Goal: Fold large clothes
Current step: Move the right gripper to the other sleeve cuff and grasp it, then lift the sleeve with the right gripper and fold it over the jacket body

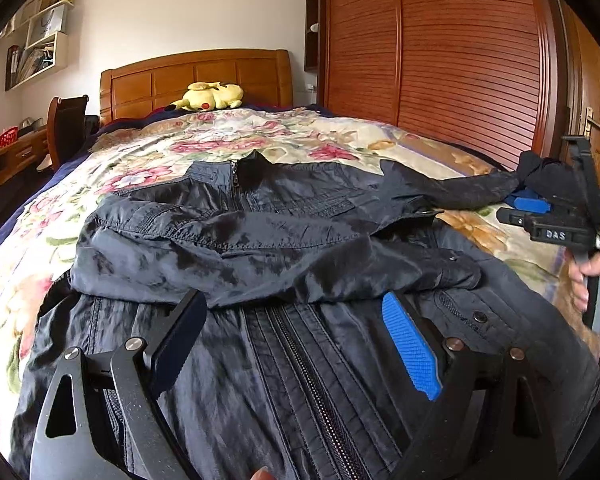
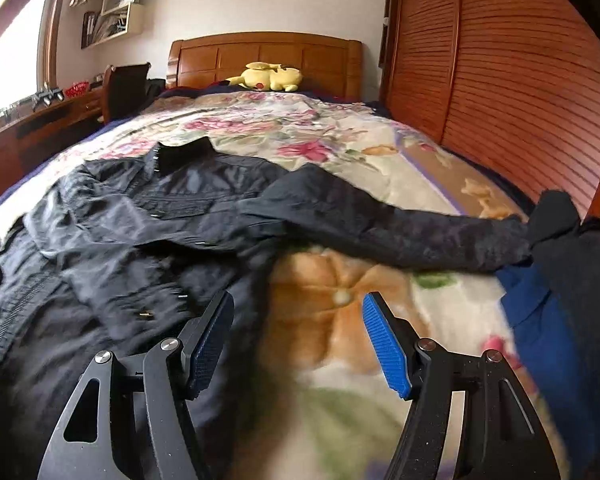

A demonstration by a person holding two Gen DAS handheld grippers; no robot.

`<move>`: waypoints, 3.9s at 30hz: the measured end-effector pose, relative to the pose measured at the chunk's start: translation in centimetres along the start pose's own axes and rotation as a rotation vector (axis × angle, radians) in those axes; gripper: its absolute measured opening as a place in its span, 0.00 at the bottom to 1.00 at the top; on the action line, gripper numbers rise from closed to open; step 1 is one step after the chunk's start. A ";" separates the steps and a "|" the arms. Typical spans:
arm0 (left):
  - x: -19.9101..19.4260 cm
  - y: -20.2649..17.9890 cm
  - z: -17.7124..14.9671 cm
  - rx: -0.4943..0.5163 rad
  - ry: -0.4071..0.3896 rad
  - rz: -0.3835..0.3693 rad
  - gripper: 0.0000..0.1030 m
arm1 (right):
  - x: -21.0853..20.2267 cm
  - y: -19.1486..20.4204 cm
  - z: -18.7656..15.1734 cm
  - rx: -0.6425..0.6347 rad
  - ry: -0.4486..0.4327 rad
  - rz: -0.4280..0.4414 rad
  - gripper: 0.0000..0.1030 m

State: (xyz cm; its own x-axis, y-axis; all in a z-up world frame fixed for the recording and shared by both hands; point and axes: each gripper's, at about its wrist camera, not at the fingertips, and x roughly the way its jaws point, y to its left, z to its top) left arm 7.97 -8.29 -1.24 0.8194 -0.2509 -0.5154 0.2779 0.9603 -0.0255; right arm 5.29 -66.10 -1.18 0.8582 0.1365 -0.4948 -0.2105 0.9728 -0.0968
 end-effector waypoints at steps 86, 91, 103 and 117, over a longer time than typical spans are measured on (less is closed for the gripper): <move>-0.1 0.5 -0.3 -0.018 0.016 -0.015 0.88 | 3.2 3.5 4.6 0.031 -0.040 0.037 0.59; -0.1 0.5 -0.3 -0.014 0.017 -0.013 0.88 | 7.9 0.5 4.3 0.093 0.060 -0.052 0.59; 0.0 0.4 -0.3 -0.012 0.021 -0.014 0.88 | 15.2 -2.1 3.3 0.232 0.272 -0.113 0.85; 0.0 0.3 -0.3 -0.013 0.020 -0.013 0.88 | 14.9 -2.5 3.0 0.165 0.288 0.021 0.32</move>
State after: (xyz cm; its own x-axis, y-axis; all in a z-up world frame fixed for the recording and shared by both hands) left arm 7.96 -7.95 -1.48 0.8053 -0.2612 -0.5322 0.2822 0.9584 -0.0434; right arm 20.04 -65.91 -5.74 0.6818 0.1208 -0.7215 -0.1278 0.9908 0.0452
